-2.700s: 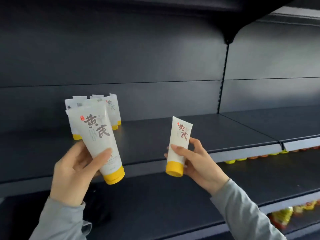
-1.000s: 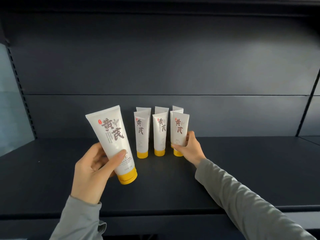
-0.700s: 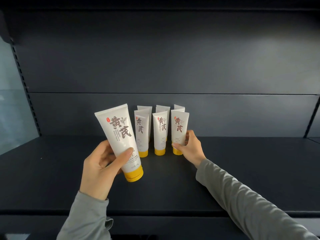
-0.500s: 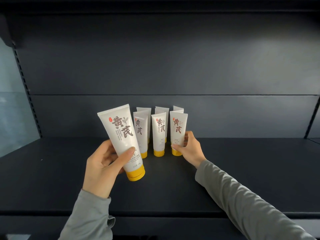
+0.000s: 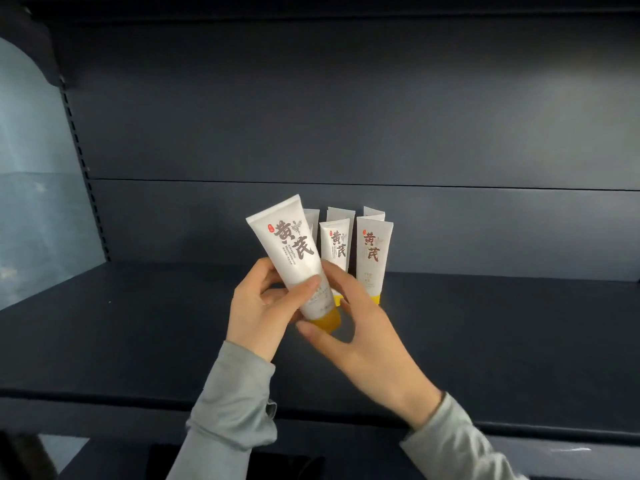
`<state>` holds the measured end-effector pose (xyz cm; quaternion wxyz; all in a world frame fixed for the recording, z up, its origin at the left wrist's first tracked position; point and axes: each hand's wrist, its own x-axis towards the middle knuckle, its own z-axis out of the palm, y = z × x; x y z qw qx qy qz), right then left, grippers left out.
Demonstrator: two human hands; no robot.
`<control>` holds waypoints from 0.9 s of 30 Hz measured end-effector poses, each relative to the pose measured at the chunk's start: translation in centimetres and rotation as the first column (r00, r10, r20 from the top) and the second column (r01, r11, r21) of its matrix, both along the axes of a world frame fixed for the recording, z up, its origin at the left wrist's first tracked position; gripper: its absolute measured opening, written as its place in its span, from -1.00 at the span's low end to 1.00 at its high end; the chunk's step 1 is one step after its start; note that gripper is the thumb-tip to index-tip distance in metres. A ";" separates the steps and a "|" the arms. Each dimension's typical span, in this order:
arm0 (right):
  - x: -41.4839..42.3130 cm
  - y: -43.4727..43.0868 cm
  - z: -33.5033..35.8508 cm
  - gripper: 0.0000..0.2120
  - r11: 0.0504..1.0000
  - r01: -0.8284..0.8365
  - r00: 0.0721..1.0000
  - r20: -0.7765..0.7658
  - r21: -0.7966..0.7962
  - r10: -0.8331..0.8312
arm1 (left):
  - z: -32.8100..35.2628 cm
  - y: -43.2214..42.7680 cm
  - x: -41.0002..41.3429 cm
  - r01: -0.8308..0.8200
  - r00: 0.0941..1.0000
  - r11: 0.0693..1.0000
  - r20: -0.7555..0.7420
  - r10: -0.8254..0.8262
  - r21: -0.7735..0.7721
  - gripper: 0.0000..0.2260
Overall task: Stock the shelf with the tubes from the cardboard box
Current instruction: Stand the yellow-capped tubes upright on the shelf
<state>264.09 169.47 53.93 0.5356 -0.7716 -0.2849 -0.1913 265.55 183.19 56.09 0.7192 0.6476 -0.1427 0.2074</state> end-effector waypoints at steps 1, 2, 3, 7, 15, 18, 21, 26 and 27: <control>-0.1 0.3 -0.2 -0.40 0.999 0.036 0.999 0.017 0.027 -0.036 | -0.1 -0.3 0.0 -0.011 1.000 1.000 0.004 0.011 0.013 -0.71; -0.1 0.6 -0.4 -0.42 0.995 0.078 0.996 0.028 0.063 -0.080 | -0.2 -0.5 0.0 -0.021 1.000 0.999 0.010 0.021 0.033 -0.71; 0.0 0.7 -0.5 -0.43 0.988 0.121 0.991 0.037 0.095 -0.125 | -0.3 -0.7 0.0 -0.032 0.999 0.998 0.020 0.031 0.057 -0.71; 0.3 1.0 -0.9 -0.46 0.968 0.231 0.968 0.076 0.103 -0.239 | -0.9 -1.3 -0.3 -0.120 0.991 0.982 0.080 0.109 0.148 -0.73; 1.3 2.4 -0.3 -0.45 0.969 0.243 0.963 0.134 -0.042 -0.236 | -1.5 -0.5 -0.8 -0.291 0.950 0.947 0.158 0.270 0.137 -0.68; 1.5 3.0 0.5 -0.48 0.990 0.138 0.987 0.089 -0.026 -0.136 | -1.3 0.3 -1.2 -0.293 0.949 0.945 0.165 0.269 0.143 -0.67; 2.4 3.2 1.4 -0.52 0.996 0.027 0.999 -0.031 0.083 -0.025 | -1.4 1.9 -1.8 -0.205 0.976 0.957 0.122 0.183 0.204 -0.59; 5.4 2.8 2.2 -0.51 0.988 0.122 0.983 -0.146 0.095 -0.107 | -2.1 5.0 -2.9 -0.348 0.929 0.780 0.081 0.360 0.520 -0.36; 5.9 2.8 2.2 -0.51 0.988 0.134 0.979 -0.166 0.073 -0.120 | -2.1 5.3 -3.2 -0.387 0.908 0.724 0.100 0.406 0.571 -0.32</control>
